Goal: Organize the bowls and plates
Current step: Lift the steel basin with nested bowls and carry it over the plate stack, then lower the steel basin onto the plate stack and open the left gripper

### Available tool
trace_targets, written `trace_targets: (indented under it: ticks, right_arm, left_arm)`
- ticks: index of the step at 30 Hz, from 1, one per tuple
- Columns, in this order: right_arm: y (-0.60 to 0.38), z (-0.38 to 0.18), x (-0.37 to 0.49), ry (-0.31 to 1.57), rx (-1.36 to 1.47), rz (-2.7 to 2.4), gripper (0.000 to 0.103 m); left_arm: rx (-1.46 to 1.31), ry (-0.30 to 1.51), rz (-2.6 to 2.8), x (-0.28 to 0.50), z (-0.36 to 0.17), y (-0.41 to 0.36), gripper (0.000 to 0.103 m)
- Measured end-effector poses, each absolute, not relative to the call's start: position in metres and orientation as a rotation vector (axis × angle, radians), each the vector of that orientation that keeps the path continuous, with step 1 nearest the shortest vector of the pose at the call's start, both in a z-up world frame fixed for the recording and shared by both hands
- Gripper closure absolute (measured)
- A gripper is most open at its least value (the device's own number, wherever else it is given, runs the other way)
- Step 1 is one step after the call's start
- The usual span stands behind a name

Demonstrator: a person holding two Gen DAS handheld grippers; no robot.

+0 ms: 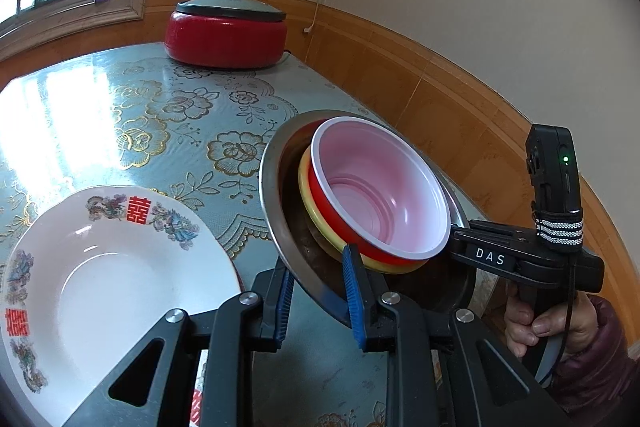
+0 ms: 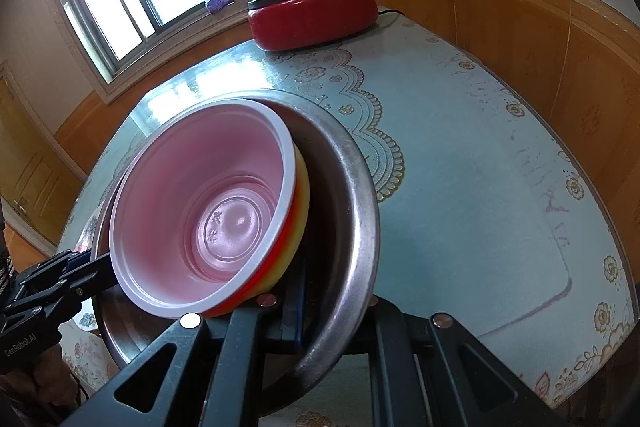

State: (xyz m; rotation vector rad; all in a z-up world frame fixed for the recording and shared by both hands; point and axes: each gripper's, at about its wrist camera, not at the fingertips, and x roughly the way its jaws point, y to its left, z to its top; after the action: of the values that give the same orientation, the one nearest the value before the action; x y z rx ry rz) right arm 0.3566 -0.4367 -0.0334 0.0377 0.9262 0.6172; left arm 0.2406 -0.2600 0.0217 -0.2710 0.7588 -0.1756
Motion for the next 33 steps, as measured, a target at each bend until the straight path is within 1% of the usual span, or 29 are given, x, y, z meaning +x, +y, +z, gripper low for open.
trace_targets:
  ticks: [33]
  right_arm:
    - [-0.313,-0.017,0.302,0.893,-0.050,0.721,0.093]
  left_arm:
    - [-0.313,0.707,-0.062,0.162,0.034,-0.151,0.079]
